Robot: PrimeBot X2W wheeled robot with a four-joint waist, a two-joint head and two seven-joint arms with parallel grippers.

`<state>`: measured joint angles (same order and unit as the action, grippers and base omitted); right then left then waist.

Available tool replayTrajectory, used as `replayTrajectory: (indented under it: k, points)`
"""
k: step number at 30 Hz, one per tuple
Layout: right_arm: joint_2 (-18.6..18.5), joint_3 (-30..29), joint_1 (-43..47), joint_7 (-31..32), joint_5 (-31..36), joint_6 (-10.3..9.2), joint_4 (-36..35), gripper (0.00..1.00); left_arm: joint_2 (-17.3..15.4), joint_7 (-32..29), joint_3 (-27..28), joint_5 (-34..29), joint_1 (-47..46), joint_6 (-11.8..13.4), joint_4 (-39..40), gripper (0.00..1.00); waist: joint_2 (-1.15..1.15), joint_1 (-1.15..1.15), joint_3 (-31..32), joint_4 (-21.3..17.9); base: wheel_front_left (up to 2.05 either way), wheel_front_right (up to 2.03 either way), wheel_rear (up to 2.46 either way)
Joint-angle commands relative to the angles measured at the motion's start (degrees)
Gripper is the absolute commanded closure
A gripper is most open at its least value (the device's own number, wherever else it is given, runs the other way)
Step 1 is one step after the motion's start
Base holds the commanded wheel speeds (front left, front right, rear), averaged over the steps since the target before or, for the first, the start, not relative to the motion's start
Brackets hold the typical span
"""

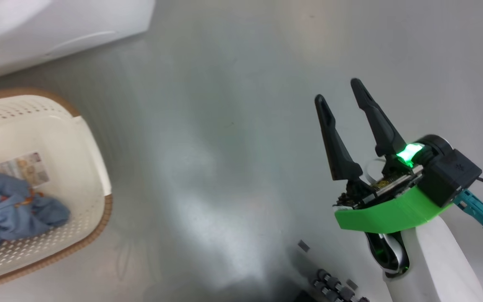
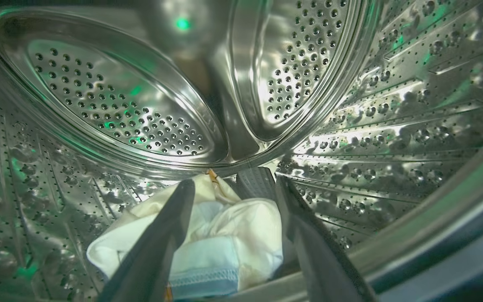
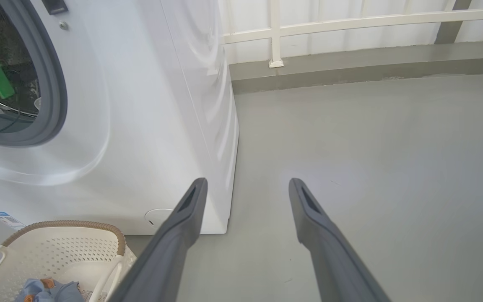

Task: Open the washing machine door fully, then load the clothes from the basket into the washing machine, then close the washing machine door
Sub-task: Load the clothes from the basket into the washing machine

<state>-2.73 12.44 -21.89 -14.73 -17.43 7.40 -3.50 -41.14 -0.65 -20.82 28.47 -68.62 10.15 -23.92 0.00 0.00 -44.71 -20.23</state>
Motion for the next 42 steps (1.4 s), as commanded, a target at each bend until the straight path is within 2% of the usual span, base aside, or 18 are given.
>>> replayTrajectory:
  k: [1,9,19,26,32,42]
  points:
    - [-0.15,0.37,2.77,-0.27,0.82,0.09,-0.99,0.00,-2.67,0.56,1.83,0.49,2.60,1.38,2.74,0.00,0.00,0.00,2.73,2.67,0.00,0.00,0.00]
    - [-0.15,-2.33,5.20,-0.27,3.80,0.09,-0.57,0.00,-1.76,4.99,3.13,1.80,18.12,7.52,15.24,0.00,0.00,0.00,7.23,6.29,0.00,0.00,0.00]
    - [-0.15,-4.21,7.83,-0.27,7.26,0.09,-0.32,0.00,1.25,11.14,3.50,1.88,39.35,16.38,29.69,0.00,0.00,0.00,13.48,10.13,0.00,0.00,0.00]
    - [-0.15,-5.25,9.99,-0.27,9.38,0.09,0.60,0.00,4.19,14.03,1.87,0.52,49.96,19.94,35.34,0.00,0.00,0.00,18.48,12.57,0.00,0.00,0.00]
    - [-0.15,-6.12,12.49,-0.27,10.96,0.09,1.71,0.00,8.40,15.17,0.10,1.11,56.90,20.23,37.40,0.00,0.00,0.00,23.35,14.55,0.00,0.00,0.00]
    - [-0.15,-7.06,18.24,-0.27,12.11,0.09,3.27,0.00,13.06,15.61,-1.25,1.53,65.53,17.79,34.20,0.00,0.00,0.00,32.16,17.42,0.00,0.00,0.00]
